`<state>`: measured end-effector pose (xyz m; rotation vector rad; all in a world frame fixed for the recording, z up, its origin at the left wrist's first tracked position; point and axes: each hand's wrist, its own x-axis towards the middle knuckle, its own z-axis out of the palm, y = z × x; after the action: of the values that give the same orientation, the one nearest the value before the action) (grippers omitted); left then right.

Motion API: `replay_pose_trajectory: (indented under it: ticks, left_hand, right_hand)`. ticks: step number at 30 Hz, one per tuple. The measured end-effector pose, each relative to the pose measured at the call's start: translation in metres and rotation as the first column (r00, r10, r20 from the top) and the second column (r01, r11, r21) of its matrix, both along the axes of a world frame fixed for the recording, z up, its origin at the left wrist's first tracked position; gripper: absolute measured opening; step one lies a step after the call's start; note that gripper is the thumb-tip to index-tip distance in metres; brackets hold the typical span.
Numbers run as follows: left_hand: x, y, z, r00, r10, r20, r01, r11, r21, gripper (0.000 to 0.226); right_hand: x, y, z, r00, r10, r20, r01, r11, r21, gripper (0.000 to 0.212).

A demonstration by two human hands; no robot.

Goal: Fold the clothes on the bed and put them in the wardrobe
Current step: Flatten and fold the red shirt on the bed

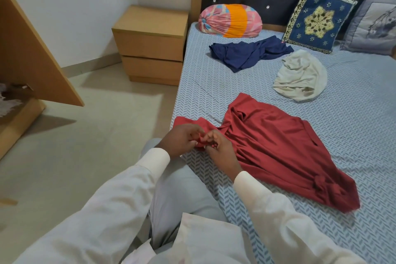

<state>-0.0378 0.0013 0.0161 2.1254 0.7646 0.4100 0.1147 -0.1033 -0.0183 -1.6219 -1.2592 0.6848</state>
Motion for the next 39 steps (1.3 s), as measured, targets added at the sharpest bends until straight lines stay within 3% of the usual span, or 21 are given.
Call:
replay_pose_trajectory:
  ticks: [2, 4, 6, 8, 11, 13, 15, 17, 20, 24, 28, 30, 33, 36, 38, 39]
  left_hand:
    - [-0.010, 0.002, 0.001, 0.996, -0.019, -0.088, 0.024, 0.999, 0.048, 0.055]
    - [-0.017, 0.000, -0.002, 0.974, -0.009, -0.225, 0.046, 0.986, 0.160, 0.079]
    - [-0.019, -0.004, -0.006, 0.966, 0.004, -0.257, 0.069, 0.959, 0.274, 0.085]
    - [-0.017, -0.007, -0.009, 0.972, -0.008, -0.234, 0.099, 0.920, 0.379, 0.076]
    - [-0.010, -0.009, -0.006, 0.967, -0.028, -0.254, 0.158, 0.845, 0.511, 0.045]
    - [-0.007, -0.007, -0.001, 0.955, -0.029, -0.296, 0.182, 0.844, 0.505, 0.025]
    - [-0.005, -0.002, 0.003, 0.943, -0.033, -0.332, 0.188, 0.875, 0.446, 0.019]
    - [-0.004, 0.006, 0.007, 0.933, -0.019, -0.359, 0.184, 0.882, 0.433, 0.019]
    - [0.005, 0.020, 0.015, 0.933, 0.044, -0.357, 0.145, 0.862, 0.486, 0.016]
    - [0.011, 0.039, 0.033, 0.961, 0.175, -0.215, -0.049, 0.872, 0.487, 0.009]
    - [0.014, 0.052, 0.053, 0.949, 0.267, -0.171, -0.125, 0.811, 0.572, 0.006]
    - [0.016, 0.054, 0.058, 0.938, 0.315, -0.145, -0.154, 0.753, 0.640, 0.007]
    - [0.013, 0.055, 0.060, 0.941, 0.322, -0.105, -0.156, 0.688, 0.709, 0.013]
    - [0.012, 0.059, 0.064, 0.946, 0.321, -0.036, -0.192, 0.650, 0.735, 0.021]
    - [0.018, 0.060, 0.068, 0.934, 0.354, -0.040, -0.212, 0.644, 0.735, 0.022]
    - [0.022, 0.059, 0.067, 0.914, 0.380, -0.140, -0.171, 0.676, 0.717, 0.020]
  right_hand:
    - [-0.005, -0.001, -0.003, 0.999, -0.027, -0.034, 0.028, 1.000, 0.001, 0.034]
    - [-0.008, -0.002, -0.004, 0.998, -0.028, -0.054, 0.028, 1.000, 0.007, 0.032]
    - [-0.012, -0.003, -0.004, 0.998, -0.009, -0.066, 0.009, 1.000, 0.005, 0.030]
    - [-0.015, -0.004, -0.005, 0.998, 0.007, -0.064, -0.006, 1.000, 0.008, 0.030]
    - [-0.016, -0.004, -0.005, 0.995, 0.001, -0.101, 0.002, 1.000, 0.029, 0.028]
    - [-0.015, -0.003, -0.005, 0.994, -0.023, -0.109, 0.027, 0.999, 0.038, 0.025]
    - [-0.012, -0.001, -0.002, 0.994, -0.024, -0.108, 0.027, 0.999, 0.026, 0.027]
    - [-0.004, 0.002, 0.001, 1.000, 0.000, -0.019, 0.000, 1.000, -0.006, 0.032]
    - [0.033, -0.005, 0.006, 0.966, 0.066, 0.251, -0.043, 0.994, -0.097, 0.035]
    - [0.114, -0.045, 0.025, 0.881, 0.200, 0.428, -0.047, 0.938, -0.342, 0.033]
    - [0.191, -0.097, 0.051, 0.891, 0.219, 0.397, 0.059, 0.812, -0.580, 0.038]
    - [0.216, -0.117, 0.058, 0.899, 0.177, 0.400, 0.114, 0.789, -0.604, 0.039]
    - [0.244, -0.141, 0.062, 0.858, -0.110, 0.502, 0.373, 0.805, -0.461, 0.032]
    - [0.257, -0.150, 0.069, 0.625, -0.356, 0.694, 0.649, 0.731, -0.209, 0.015]
    - [0.255, -0.145, 0.077, 0.574, -0.377, 0.727, 0.687, 0.705, -0.177, 0.013]
    - [0.254, -0.142, 0.080, 0.606, -0.297, 0.738, 0.669, 0.692, -0.272, 0.014]
